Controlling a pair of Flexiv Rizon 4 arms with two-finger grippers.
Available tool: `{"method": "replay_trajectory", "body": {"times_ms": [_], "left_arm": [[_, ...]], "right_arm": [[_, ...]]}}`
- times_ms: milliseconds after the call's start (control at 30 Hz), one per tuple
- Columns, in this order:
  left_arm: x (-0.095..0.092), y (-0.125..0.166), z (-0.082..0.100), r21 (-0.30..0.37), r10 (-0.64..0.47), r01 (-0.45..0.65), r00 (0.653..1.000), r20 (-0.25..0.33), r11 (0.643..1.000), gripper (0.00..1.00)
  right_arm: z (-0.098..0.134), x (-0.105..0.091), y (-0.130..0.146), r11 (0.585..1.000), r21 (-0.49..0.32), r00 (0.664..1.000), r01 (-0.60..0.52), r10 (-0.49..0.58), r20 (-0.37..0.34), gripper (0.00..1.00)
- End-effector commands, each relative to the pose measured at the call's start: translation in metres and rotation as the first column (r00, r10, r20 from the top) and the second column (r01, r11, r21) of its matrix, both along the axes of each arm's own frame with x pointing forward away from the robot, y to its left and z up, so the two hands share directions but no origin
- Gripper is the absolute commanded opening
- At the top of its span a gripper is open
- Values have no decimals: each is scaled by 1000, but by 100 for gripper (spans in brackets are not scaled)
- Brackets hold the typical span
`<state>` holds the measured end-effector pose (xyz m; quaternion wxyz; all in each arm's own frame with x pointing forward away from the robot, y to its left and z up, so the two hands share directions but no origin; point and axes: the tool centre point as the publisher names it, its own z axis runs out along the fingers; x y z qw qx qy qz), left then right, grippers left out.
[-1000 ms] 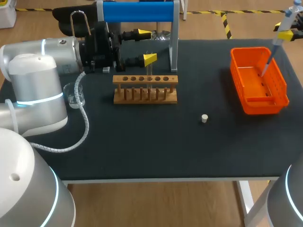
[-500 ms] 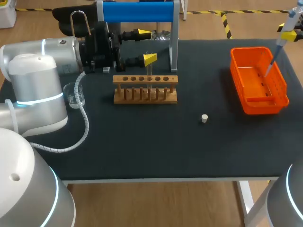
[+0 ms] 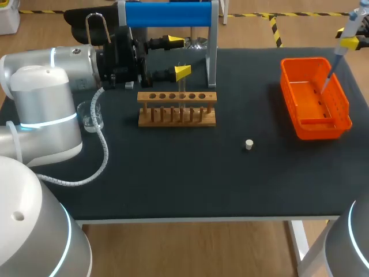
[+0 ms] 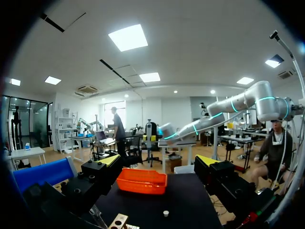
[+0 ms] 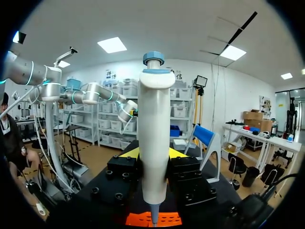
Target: Invert the test tube, pick up the pipette, mount the tip to pipette, aspirate from beaker and dispense into the tube, eject the tip, return the pipette, and cap with the stopper.
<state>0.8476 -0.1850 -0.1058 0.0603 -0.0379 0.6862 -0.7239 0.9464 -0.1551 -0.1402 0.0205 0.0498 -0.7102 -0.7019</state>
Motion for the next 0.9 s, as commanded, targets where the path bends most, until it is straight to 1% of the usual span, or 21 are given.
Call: {"method": "replay_trajectory", "body": {"times_ms": [33,167,900], "left_arm": [[0,0,0,-1,1,-1,1000,1,1000,100],[0,0,0,-1,1,-1,1000,1,1000,100],[0,0,0,-1,1,-1,1000,1,1000,100]], "right_arm": [[4,-4,3,1000,-5,1000,15,-15,0,0],[7,-6,2,1000,-10,1000,27,-27,10,0],[7,-6,2,1000,-10,1000,27,-27,10,0]]}}
